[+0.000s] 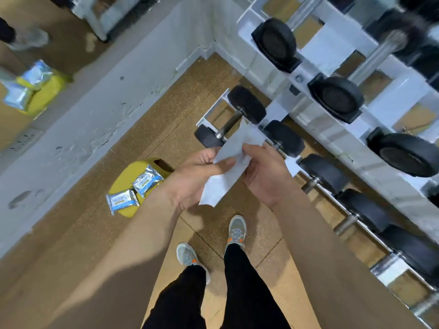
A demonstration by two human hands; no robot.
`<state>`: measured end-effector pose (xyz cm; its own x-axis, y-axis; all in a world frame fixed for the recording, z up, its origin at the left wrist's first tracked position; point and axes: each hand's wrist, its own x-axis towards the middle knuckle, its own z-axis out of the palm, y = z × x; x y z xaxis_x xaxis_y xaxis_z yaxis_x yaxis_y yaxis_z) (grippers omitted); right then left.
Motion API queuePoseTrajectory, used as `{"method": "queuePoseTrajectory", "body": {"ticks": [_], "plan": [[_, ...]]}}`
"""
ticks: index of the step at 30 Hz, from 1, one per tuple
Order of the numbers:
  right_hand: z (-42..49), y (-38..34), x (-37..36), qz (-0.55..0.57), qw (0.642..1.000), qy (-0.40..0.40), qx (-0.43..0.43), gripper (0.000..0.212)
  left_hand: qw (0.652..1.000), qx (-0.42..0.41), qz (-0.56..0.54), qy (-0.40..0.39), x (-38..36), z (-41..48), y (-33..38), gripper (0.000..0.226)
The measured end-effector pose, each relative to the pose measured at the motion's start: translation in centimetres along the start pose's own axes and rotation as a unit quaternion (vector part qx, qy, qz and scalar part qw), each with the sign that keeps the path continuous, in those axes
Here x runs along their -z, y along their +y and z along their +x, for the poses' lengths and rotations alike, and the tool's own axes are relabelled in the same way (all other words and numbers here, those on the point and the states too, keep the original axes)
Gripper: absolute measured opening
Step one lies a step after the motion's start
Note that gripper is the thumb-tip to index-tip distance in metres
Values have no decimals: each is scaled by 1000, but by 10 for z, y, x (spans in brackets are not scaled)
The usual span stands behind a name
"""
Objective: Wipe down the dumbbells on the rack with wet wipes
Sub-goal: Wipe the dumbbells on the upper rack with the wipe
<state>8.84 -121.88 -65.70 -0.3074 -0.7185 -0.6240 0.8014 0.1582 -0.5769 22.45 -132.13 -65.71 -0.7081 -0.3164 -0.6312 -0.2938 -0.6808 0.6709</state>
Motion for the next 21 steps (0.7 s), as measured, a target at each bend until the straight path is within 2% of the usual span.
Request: {"method": "queuePoseTrajectory", "body": {"ticks": [2, 4, 8, 10, 12, 15, 16, 18, 19, 21], "plan": [[-17, -17, -3, -11, 1000, 5, 12, 27, 999, 11, 6, 29, -24, -11, 13, 59], [-32, -32, -5, -35, 999, 9, 19, 27, 999, 14, 8, 49, -44, -19, 22, 61], [-58, -56, -7, -31, 999, 6, 17, 20, 998, 15, 31, 51, -74, -36, 38, 22], [-70, -65, -12, -14, 1000, -7, 16, 24, 999, 10, 47, 25, -81, -45, 43, 12], [-77, -71, -18, -6, 999, -36, 25, 24, 999, -6, 35, 24, -83, -50, 48, 26], [-80, -81, -31, -49, 997, -60, 28, 21, 998, -18, -42, 38, -76, -48, 61, 52], [-77, -85, -36, -69, 996, -53, 17, 20, 997, -14, -67, 36, -72, -47, 67, 53], [-66, -92, -48, -101, 995, -10, -12, 20, 995, 0, -94, 26, -66, -43, 80, 41], [-60, -97, -54, -112, 993, 18, -18, 20, 996, 9, -86, 24, -63, -41, 88, 34], [-50, -108, -65, -124, 990, 72, -12, 20, 999, 18, -46, 12, -56, -36, 103, 32]]}}
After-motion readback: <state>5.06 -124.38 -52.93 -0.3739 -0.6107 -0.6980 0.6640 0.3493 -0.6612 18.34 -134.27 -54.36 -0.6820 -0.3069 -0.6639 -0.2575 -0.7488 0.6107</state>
